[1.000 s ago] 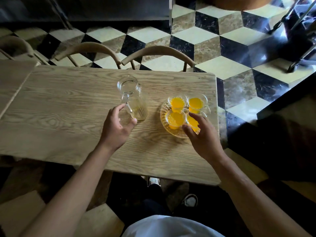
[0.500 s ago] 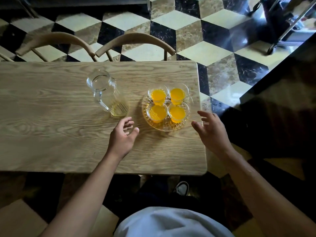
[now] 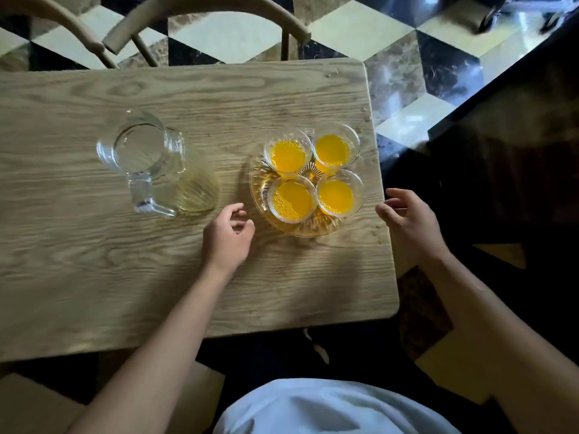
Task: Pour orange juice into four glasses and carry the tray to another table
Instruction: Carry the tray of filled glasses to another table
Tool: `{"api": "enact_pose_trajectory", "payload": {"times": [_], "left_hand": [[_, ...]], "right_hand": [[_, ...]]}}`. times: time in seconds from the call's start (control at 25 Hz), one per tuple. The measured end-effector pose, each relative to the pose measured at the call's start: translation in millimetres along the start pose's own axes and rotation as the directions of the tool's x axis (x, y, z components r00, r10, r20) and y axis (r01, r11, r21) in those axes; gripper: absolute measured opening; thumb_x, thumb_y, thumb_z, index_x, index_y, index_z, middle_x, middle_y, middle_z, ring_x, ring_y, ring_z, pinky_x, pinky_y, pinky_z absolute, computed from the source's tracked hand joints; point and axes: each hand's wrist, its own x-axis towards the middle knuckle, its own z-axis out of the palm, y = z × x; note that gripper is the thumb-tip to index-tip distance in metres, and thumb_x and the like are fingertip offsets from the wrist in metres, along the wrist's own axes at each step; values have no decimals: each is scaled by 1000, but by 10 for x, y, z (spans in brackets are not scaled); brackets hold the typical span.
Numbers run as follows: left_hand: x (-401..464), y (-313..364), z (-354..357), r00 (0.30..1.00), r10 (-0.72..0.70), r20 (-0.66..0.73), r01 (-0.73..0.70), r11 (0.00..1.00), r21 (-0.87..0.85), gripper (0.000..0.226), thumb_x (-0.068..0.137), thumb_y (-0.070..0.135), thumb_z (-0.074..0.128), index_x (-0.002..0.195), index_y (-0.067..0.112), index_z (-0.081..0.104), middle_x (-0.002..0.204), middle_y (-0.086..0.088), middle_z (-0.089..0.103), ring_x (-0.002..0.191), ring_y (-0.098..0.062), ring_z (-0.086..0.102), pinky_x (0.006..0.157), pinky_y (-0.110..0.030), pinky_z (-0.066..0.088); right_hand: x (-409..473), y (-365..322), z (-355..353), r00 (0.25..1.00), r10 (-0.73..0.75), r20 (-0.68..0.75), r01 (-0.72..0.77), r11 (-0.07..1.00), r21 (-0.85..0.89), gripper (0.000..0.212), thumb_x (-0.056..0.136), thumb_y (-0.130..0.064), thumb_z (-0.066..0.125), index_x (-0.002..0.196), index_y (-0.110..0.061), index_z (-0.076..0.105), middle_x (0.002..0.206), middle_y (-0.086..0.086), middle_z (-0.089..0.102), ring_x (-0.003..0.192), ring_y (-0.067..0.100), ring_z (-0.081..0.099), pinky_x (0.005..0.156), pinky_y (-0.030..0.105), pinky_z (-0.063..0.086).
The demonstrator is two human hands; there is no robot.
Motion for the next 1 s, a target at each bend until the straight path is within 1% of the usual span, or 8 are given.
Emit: {"api": "enact_pose_trajectory", "payload": {"times": [0.08,0.16,0.44,0.52,0.6,0.72,0.84,1.0], "left_hand": [[99,2,8,1000,-1,-7,1,1000,29,36,95,5,69,131,1,67,109,-6,72,90,-18,67,72,-3,45],[192,12,51,1000,-4,-18,5,999,46,36,97,9,69,132,3,67,110,-7,74,89,-17,67,82,-18,50],[401,81,199,994,-95,-58,94,995,-26,40,95,19,73,134,8,67,103,-3,73,89,-30,77,91,-49,63],[469,124,249,991,-109,-83,106,994,-29,41,96,21,73,133,7,68,101,0,71,88,-24,74,91,-42,62],[537,188,294,988,-124,-90,121,992,-35,42,96,22,74,134,5,67,99,2,68,85,-17,68,85,-32,58],[632,223,322,988,-117,-106,115,993,-20,40,94,23,77,129,4,71,95,-1,70,88,-20,69,90,-39,60],[705,217,346,984,-150,-96,156,986,52,32,91,20,81,119,7,75,93,-3,71,86,-21,68,89,-41,61],[748,242,360,973,-205,-104,214,973,90,20,88,15,82,108,10,78,84,0,71,67,-10,61,71,-26,50]], "right_hand": [[97,11,66,1000,24,11,-24,999,-22,47,96,-26,70,139,-12,58,113,4,70,98,15,68,81,29,59],[222,3,109,999,44,18,-44,998,-36,45,97,-27,69,139,-13,58,113,3,70,97,15,69,75,29,59],[616,10,184,1000,28,-9,-28,993,-114,41,97,-30,65,133,-13,63,106,-1,68,96,15,68,84,35,59],[681,-8,193,999,33,-13,-34,994,-99,38,96,-33,66,129,-14,65,104,-1,71,91,14,70,78,32,61],[730,-28,211,999,47,6,-46,995,-89,30,96,-34,67,119,-15,70,96,-1,75,79,10,72,63,18,58],[779,-94,239,998,54,36,-50,994,-101,18,95,-30,69,101,-13,75,76,-8,72,54,-4,66,46,5,46],[811,-114,244,998,50,32,-46,991,-122,20,93,-32,73,94,-13,77,70,-9,72,56,-1,69,47,9,51],[842,-139,266,999,51,0,-50,987,-154,25,86,-39,80,87,-14,77,68,-8,72,58,8,70,64,33,63]]}}
